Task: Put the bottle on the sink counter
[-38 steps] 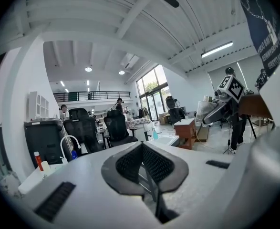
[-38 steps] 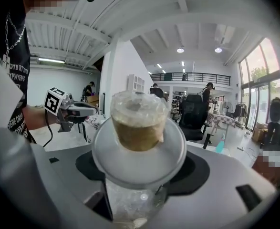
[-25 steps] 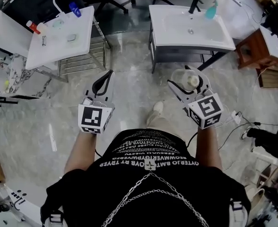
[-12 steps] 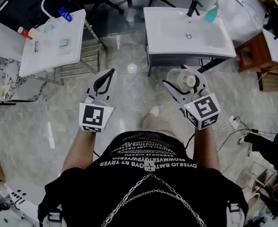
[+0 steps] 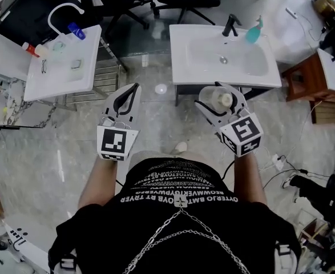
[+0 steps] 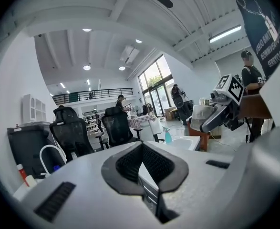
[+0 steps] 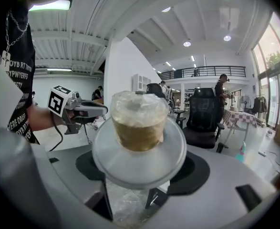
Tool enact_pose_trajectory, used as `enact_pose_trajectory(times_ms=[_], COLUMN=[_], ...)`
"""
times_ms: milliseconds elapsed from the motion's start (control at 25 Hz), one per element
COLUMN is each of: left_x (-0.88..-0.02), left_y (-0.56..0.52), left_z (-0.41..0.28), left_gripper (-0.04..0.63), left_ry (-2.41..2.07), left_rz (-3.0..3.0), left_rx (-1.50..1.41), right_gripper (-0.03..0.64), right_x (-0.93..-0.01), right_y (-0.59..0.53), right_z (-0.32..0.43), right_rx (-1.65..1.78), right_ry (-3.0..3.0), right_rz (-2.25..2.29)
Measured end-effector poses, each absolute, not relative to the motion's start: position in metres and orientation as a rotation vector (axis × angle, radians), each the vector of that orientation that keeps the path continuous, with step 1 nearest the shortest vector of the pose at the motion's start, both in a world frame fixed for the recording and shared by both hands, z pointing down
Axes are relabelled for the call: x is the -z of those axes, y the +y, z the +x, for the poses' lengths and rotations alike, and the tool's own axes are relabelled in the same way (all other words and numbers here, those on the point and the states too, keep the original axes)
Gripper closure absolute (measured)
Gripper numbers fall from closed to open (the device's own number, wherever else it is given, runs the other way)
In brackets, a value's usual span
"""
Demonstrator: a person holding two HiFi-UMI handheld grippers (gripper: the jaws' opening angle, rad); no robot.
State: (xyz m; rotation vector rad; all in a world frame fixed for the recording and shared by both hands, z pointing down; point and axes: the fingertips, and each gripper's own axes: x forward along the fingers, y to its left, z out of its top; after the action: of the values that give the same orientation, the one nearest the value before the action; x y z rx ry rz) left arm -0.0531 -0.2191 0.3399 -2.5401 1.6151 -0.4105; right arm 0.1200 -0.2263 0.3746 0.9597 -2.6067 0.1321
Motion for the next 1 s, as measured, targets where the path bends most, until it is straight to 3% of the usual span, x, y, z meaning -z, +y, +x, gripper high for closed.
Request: enact_pose_trajectory(times_ms=[440, 1000], left_x=[-0.358, -0.361], left_y=[-0.263, -0.416], left_z=[-0.075, -0.108], left_gripper=[0.589, 0.589], left_ry=[1.710, 1.628], left_rz=[-2.532, -2.562], left_rx=[0.426, 0.422], right_gripper=[0.284, 0.284], right_x=[-0.406, -0.508], right_y=[-0.306, -0.435], right_z=[0.109, 0.083], right_rx=[-0.161, -0.321], right_ry=[-2.570, -2.452], right_rz=[0.926, 0.983])
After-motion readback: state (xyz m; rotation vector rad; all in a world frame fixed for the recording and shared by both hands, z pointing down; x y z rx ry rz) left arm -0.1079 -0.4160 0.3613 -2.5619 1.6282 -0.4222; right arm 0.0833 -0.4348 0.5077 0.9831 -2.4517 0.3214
